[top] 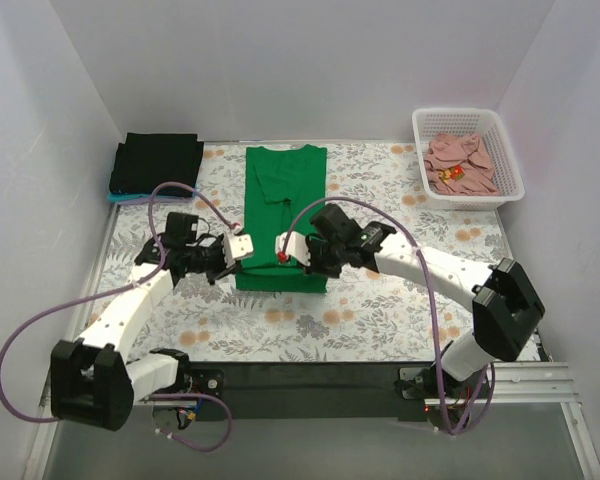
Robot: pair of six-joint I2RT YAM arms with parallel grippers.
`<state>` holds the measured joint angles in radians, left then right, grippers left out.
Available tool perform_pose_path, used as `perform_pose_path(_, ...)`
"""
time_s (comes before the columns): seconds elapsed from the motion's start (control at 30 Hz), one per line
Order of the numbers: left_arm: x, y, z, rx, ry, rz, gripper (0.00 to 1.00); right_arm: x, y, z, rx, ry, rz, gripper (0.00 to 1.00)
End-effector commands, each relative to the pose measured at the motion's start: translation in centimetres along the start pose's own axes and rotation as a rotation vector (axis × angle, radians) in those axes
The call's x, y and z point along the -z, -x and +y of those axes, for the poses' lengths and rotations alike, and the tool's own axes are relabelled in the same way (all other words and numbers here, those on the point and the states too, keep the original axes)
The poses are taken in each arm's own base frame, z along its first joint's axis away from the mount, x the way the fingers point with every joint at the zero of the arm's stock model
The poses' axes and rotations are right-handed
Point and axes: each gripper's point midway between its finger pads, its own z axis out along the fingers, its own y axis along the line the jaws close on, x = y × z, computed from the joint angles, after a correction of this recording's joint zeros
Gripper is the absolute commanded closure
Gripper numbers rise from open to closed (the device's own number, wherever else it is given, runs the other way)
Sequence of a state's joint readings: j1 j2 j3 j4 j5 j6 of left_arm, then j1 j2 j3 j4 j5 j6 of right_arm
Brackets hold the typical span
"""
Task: Fold and stack the t-shirts
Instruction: Fold the tshirt
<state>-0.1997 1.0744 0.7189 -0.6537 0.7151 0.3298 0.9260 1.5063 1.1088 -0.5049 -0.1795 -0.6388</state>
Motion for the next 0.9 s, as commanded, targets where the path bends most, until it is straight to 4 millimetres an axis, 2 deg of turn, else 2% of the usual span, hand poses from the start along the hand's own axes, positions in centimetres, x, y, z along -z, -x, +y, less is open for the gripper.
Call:
perform_pose_path(0.0, -0.2, 2.6, 6.3, -0.039, 0.148, -0.037, 1.00, 0.5, -0.4, -4.6, 0.049, -0.059, 0.034, 0.99)
perform_pose_path(0.2, -2.4, 2.4, 11.9, -0.042, 0.197, -0.044, 1.00, -0.2, -0.7, -11.1, 0.093, -0.121, 0.046, 0.99)
perform_pose_path(0.23, -3.1, 2.0, 12.9, -0.033, 0.199, -0.037, 1.00, -1.1, -1.3, -11.8, 0.093, -0.109, 0.060, 0.99)
perform_pose_path(0.27, -3.4, 2.0, 13.6, -0.033, 0.205, -0.038, 1.00, -0.8, -0.5, -13.4, 0.112, -0.134, 0.046, 0.99)
perform_pose_path(0.3, -3.6, 2.2, 14.5, -0.039, 0.213, -0.045, 1.00, -0.9, -0.8, -14.6, 0.107, -0.143, 0.042, 0.99)
perform_pose_path(0.33, -4.3, 1.6, 15.5, -0.030, 0.214, -0.033, 1.00, -2.0, -1.4, -15.2, 0.098, -0.130, 0.054, 0.99)
perform_pose_path(0.37, -4.5, 1.4, 16.2, -0.028, 0.218, -0.031, 1.00, -2.2, -1.5, -16.1, 0.104, -0.136, 0.055, 0.99)
perform_pose_path(0.4, -4.5, 1.1, 17.1, -0.027, 0.230, -0.031, 1.00, -1.7, -0.8, -17.9, 0.109, -0.168, 0.034, 0.99)
perform_pose_path(0.43, -5.4, 0.2, 17.5, -0.013, 0.214, -0.023, 1.00, -2.7, -1.4, -18.4, 0.101, -0.155, 0.045, 0.99)
perform_pose_path(0.5, -5.4, 0.6, 19.4, -0.024, 0.240, -0.037, 1.00, -2.5, -1.2, -20.4, 0.105, -0.181, 0.034, 0.99)
perform_pose_path(0.53, -6.0, 0.0, 20.1, -0.008, 0.237, -0.034, 1.00, -3.3, -1.7, -20.8, 0.102, -0.174, 0.040, 0.99)
perform_pose_path(0.6, -6.0, 0.8, 22.0, -0.023, 0.264, -0.053, 1.00, -3.8, -2.2, -21.8, 0.096, -0.179, 0.046, 0.99)
perform_pose_path(0.63, -6.8, 0.1, 22.4, -0.011, 0.257, -0.047, 1.00, -4.2, -2.1, -22.6, 0.100, -0.187, 0.044, 0.99)
perform_pose_path(0.67, -6.8, 0.6, 23.4, -0.024, 0.271, -0.053, 1.00, -4.3, -2.2, -23.0, 0.097, -0.189, 0.042, 0.99)
perform_pose_path(0.87, -9.0, -1.6, 24.9, -0.001, 0.255, -0.021, 1.00, -6.1, -3.1, -25.0, 0.092, -0.198, 0.052, 0.99)
